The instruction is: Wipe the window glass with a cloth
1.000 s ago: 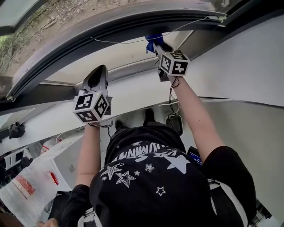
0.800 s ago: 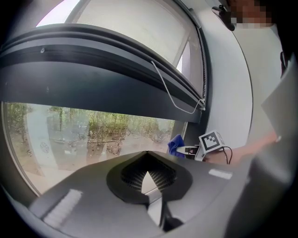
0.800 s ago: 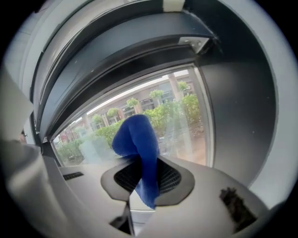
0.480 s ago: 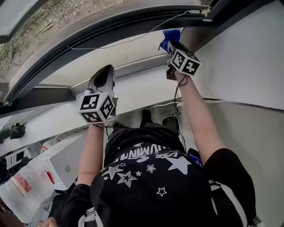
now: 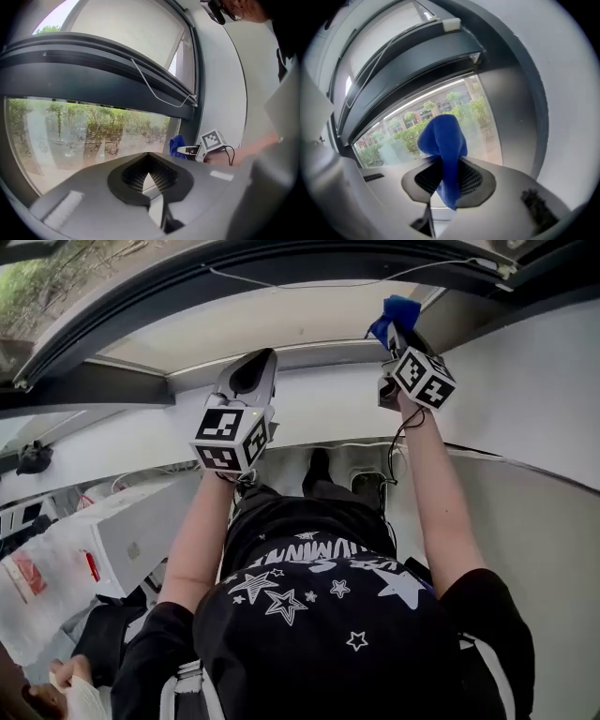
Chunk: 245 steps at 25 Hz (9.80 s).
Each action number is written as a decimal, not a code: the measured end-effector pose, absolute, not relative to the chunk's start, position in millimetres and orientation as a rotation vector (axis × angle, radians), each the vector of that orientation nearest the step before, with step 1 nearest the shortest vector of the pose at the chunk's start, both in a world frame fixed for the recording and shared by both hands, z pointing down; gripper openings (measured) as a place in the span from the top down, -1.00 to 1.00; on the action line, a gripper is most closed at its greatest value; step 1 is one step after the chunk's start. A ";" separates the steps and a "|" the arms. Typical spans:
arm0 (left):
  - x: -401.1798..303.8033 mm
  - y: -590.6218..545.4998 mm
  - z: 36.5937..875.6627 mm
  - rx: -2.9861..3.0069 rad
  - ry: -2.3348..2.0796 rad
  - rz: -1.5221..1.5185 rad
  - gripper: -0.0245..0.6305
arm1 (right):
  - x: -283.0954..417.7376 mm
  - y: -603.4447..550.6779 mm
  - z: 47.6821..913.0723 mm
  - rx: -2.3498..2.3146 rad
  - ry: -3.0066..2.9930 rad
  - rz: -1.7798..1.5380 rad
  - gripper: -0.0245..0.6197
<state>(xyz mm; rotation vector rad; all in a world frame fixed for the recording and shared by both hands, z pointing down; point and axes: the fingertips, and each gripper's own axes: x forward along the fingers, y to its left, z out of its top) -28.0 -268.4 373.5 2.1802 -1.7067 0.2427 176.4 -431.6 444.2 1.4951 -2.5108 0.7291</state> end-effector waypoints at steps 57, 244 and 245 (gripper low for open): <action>-300.7 -132.2 487.0 1.996 -1.848 0.185 0.90 | -220.2 -308.1 536.7 0.979 -2.613 0.603 0.70; -34.3 154.5 387.0 2.016 -1.878 0.103 0.90 | 79.6 27.5 374.7 0.833 -2.848 0.487 0.70; -25.3 157.6 382.8 2.017 -1.894 0.107 0.90 | 84.1 30.9 369.7 0.815 -2.868 0.489 0.70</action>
